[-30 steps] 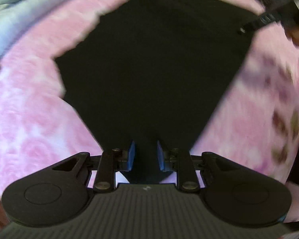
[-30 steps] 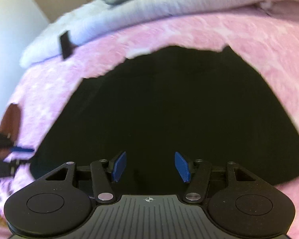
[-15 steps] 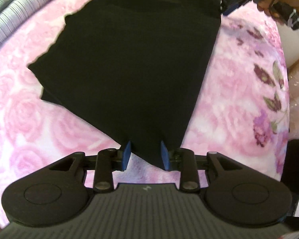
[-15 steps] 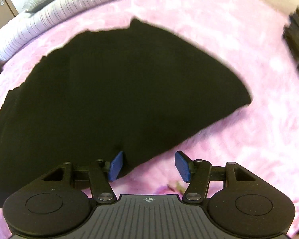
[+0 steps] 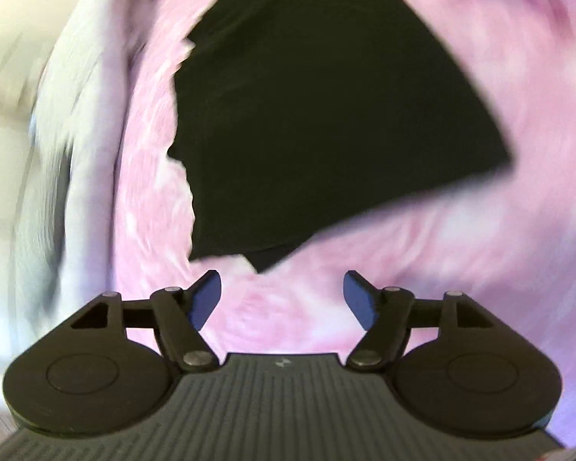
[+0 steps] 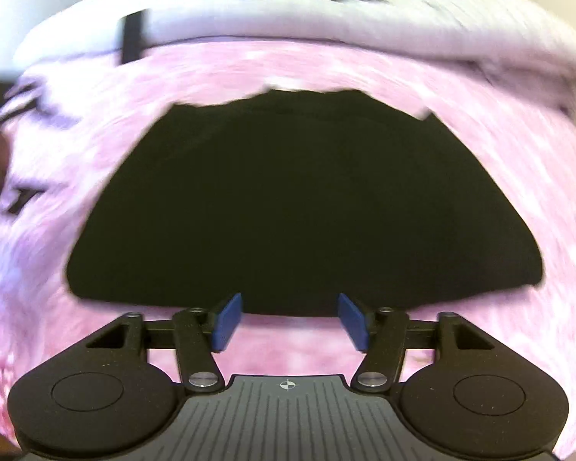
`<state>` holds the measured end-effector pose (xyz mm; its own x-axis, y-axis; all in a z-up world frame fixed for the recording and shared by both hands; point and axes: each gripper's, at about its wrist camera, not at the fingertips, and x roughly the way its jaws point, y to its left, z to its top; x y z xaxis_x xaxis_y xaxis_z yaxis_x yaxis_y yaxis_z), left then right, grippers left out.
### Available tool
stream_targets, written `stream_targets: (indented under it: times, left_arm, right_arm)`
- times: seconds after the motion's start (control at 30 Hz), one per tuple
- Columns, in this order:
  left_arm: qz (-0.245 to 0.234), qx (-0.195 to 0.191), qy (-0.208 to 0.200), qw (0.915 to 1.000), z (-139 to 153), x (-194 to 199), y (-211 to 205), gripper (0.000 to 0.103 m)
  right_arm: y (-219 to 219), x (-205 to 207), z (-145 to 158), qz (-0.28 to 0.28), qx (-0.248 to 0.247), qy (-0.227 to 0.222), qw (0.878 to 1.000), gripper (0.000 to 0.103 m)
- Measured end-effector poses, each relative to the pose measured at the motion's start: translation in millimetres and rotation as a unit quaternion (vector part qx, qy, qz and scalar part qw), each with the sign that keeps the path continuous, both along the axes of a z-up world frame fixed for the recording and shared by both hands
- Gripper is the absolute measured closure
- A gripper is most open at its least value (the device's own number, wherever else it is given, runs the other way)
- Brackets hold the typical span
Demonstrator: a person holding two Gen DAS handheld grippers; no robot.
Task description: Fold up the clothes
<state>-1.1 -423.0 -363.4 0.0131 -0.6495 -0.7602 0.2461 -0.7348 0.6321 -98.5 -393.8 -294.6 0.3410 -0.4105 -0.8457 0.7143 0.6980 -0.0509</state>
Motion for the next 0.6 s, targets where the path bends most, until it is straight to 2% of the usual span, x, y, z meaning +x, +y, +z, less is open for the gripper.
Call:
stream_targets:
  times: [0.1, 0.27, 0.37, 0.4, 0.47, 0.5, 0.53, 0.6]
  left_arm:
    - [-0.088, -0.03, -0.037, 0.995, -30.4, 20.8, -11.9, 0.036]
    - [-0.202, -0.068, -0.051, 0.9756, -59.3, 39.3, -29.6, 0.036]
    - [-0.259, -0.083, -0.053, 0.9609, -68.4, 46.6, -36.7, 0.021]
    - [-0.277, -0.088, -0.054, 0.9552, -71.4, 49.0, -39.1, 0.016]
    - [-0.314, -0.098, -0.055, 0.9426, -77.4, 53.8, -43.8, 0.017]
    - [-0.315, -0.105, -0.055, 0.9418, -78.7, 51.5, -47.7, 0.028]
    - [-0.314, -0.113, -0.055, 0.9411, -80.0, 49.2, -51.6, 0.045]
    - [-0.313, -0.121, -0.054, 0.9405, -82.6, 44.2, -57.5, 0.055]
  right_arm:
    - [23.6, 29.4, -13.9, 0.004, -0.01, 0.009, 1.0, 0.026]
    - [65.1, 67.5, -32.3, -0.013, -0.021, 0.032, 0.999, 0.025]
    - [81.6, 89.0, -43.3, -0.026, -0.009, 0.04, 0.999, 0.025]
    - [86.6, 109.5, -45.1, -0.022, -0.014, 0.045, 0.999, 0.025]
    - [99.0, 145.4, -48.9, -0.002, -0.033, 0.063, 0.997, 0.025]
    - [105.3, 154.7, -54.1, 0.017, -0.047, 0.074, 0.996, 0.025]
    - [111.5, 164.2, -59.9, 0.037, -0.061, 0.086, 0.994, 0.025]
    - [122.8, 182.2, -73.7, 0.079, -0.09, 0.112, 0.987, 0.025]
